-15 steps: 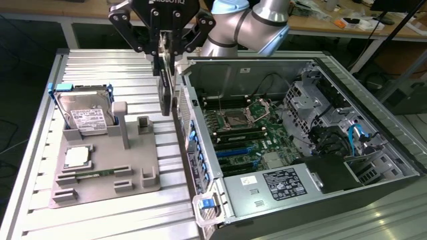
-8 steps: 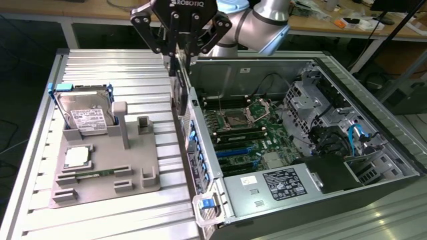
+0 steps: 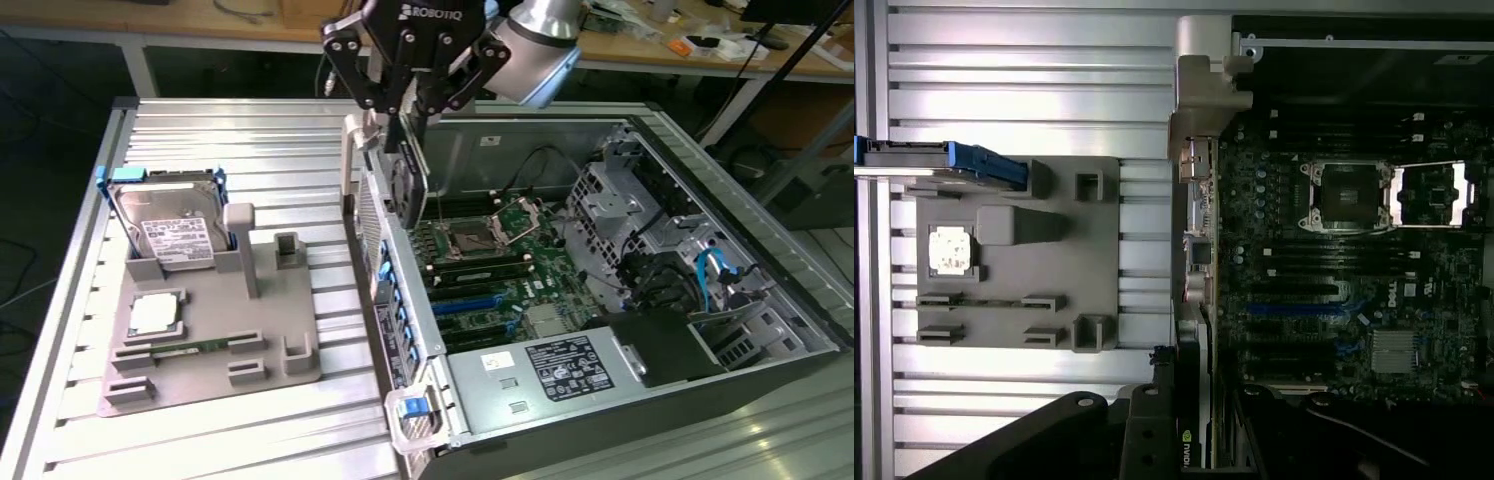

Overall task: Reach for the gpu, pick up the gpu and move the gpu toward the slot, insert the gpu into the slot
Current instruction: 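Pick up the gpu and move the gpu toward the slot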

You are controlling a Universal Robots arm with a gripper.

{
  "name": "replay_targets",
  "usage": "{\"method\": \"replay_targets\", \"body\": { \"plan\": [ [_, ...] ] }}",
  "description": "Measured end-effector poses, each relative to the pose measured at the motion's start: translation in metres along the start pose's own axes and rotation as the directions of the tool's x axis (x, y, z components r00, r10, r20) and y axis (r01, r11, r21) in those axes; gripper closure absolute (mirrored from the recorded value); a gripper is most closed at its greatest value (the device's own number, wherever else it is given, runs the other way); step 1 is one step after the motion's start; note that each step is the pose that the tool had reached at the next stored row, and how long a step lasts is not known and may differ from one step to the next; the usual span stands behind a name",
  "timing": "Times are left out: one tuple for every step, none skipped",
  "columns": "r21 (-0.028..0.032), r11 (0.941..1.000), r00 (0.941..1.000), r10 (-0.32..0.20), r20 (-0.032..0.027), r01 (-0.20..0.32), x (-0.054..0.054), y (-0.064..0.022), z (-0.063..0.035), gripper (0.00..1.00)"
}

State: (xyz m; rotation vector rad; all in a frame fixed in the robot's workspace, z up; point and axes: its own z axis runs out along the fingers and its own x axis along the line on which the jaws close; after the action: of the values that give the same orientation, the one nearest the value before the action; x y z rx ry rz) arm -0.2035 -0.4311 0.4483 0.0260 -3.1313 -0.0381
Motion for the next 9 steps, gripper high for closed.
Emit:
{"method": "replay_targets", "body": {
  "plan": [
    [0.0, 1.0, 1.0, 0.0, 0.0, 0.0, -0.004, -0.0001, 0.0002, 0.73],
    [-0.0001, 1.0, 1.0, 0.0, 0.0001, 0.0, -0.008, -0.0002, 0.0005, 0.73],
    [-0.0001, 1.0, 1.0, 0.0, 0.0001, 0.0, -0.011, -0.0002, 0.0007, 0.73],
    [0.0, 1.0, 1.0, 0.0, 0.0001, 0.0, -0.014, -0.0003, 0.0008, 0.73],
    [0.0, 1.0, 1.0, 0.0, 0.0001, 0.0, -0.017, -0.0003, 0.0009, 0.73],
    [0.0, 1.0, 1.0, 0.0, 0.0002, 0.0, -0.021, -0.0004, 0.0011, 0.73],
    [-0.0001, 1.0, 1.0, 0.0, 0.0003, 0.0, -0.024, -0.0004, 0.0012, 0.73],
    [0.0, 1.0, 1.0, 0.0, 0.0004, 0.0, -0.027, -0.0005, 0.0013, 0.73],
    [0.0, 1.0, 1.0, 0.0, 0.0004, 0.0, -0.029, -0.0005, 0.0014, 0.73]
  ]
}}
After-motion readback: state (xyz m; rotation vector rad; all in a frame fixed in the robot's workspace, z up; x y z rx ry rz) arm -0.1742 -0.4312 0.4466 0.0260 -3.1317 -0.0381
